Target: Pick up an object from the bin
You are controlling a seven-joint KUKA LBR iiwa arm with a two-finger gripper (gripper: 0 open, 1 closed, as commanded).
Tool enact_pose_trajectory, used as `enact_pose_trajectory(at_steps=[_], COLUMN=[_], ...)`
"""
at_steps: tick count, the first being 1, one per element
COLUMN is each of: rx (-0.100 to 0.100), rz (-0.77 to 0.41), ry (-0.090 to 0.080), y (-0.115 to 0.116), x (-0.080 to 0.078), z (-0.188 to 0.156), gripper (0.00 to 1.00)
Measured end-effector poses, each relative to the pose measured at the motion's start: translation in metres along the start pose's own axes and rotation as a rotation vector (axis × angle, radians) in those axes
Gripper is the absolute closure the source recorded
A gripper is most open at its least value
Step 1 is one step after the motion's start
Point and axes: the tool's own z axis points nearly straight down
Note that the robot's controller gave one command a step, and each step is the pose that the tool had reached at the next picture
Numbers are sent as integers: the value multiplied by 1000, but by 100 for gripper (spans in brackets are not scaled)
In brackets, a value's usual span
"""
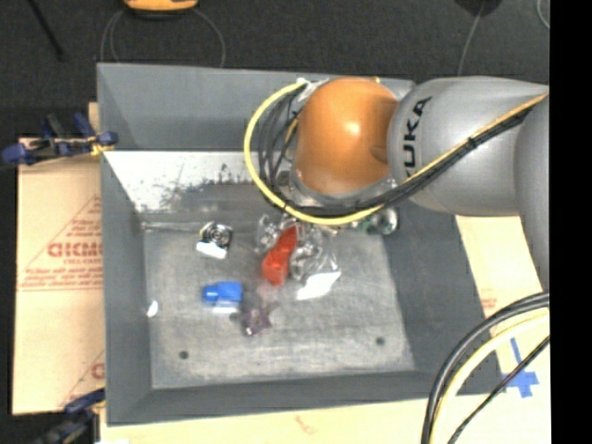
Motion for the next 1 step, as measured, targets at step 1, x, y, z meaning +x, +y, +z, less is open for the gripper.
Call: enact_pose_trajectory(at_steps=[1], rx=[-1], rz=[10], ry=[1], y=[-3], x=[-1], z=[-32], gripper=[100])
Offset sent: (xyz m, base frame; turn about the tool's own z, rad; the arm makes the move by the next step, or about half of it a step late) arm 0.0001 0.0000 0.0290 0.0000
